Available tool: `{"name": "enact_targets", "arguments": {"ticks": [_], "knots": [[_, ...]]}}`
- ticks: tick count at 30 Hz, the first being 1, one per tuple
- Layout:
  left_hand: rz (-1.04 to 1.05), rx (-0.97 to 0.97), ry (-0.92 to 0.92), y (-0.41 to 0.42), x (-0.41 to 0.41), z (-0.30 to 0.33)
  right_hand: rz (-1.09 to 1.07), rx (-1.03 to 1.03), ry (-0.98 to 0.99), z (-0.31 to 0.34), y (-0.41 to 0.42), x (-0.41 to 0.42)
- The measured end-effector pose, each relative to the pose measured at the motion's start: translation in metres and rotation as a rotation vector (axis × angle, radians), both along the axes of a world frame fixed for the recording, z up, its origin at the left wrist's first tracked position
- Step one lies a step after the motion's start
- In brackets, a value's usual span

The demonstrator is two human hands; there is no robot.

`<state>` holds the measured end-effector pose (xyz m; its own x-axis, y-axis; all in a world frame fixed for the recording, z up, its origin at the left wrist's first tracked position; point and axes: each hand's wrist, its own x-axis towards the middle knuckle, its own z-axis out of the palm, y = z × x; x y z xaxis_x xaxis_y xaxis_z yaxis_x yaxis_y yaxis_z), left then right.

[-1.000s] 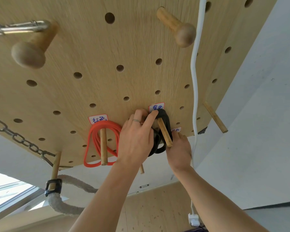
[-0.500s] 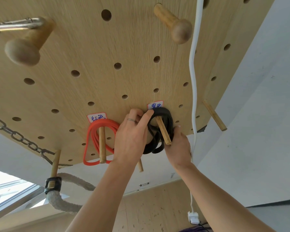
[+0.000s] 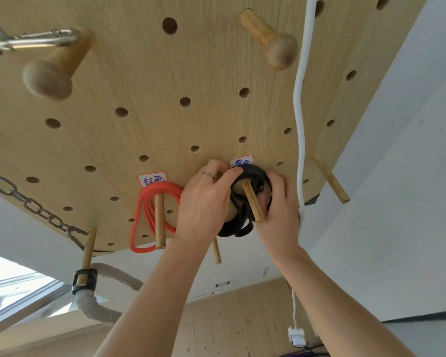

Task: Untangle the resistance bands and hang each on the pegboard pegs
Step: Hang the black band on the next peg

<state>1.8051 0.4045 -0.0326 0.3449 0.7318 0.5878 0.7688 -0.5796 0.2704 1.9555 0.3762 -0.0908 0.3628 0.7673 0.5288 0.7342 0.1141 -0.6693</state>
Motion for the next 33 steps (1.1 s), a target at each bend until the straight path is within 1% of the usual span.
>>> {"name": "enact_targets", "arguments": {"ticks": [4, 7, 10, 12, 14, 16, 19, 21, 23, 26, 28, 30, 33], "knots": [[-0.021, 0.052, 0.011, 0.004, -0.002, 0.0, -0.005, -0.015, -0.093, 0.007, 0.002, 0.002], [-0.044, 0.06, -0.002, 0.005, -0.001, 0.001, 0.06, -0.032, -0.071, 0.002, 0.004, 0.006], [-0.067, 0.019, -0.067, 0.004, -0.001, -0.003, 0.092, -0.057, -0.061, 0.0, 0.005, 0.008], [-0.068, -0.006, -0.077, 0.0, -0.003, -0.006, 0.11, -0.055, -0.049, 0.001, 0.005, 0.008], [-0.02, -0.036, -0.072, -0.007, -0.005, -0.013, 0.125, -0.058, -0.042, 0.002, 0.003, 0.007], [0.077, -0.088, -0.102, -0.017, -0.008, -0.022, 0.121, -0.072, -0.031, 0.001, -0.002, 0.006], [0.275, -0.211, -0.102, -0.028, -0.01, -0.04, 0.019, -0.055, 0.004, -0.002, -0.015, 0.001], [0.353, -0.269, -0.096, -0.033, -0.01, -0.052, -0.01, -0.048, 0.027, -0.008, -0.022, -0.003], [0.371, -0.281, -0.08, -0.035, -0.009, -0.06, 0.039, -0.079, 0.044, -0.018, -0.026, -0.008], [0.387, -0.299, -0.057, -0.034, -0.006, -0.065, 0.074, -0.09, -0.016, -0.03, -0.027, -0.018], [0.386, -0.318, -0.059, -0.032, -0.004, -0.066, 0.097, -0.089, 0.014, -0.031, -0.026, -0.027], [0.398, -0.332, -0.057, -0.029, -0.003, -0.066, 0.085, -0.12, 0.051, -0.028, -0.023, -0.033], [0.416, -0.35, -0.046, -0.025, 0.0, -0.069, 0.051, -0.141, 0.015, -0.031, -0.016, -0.038]]}}
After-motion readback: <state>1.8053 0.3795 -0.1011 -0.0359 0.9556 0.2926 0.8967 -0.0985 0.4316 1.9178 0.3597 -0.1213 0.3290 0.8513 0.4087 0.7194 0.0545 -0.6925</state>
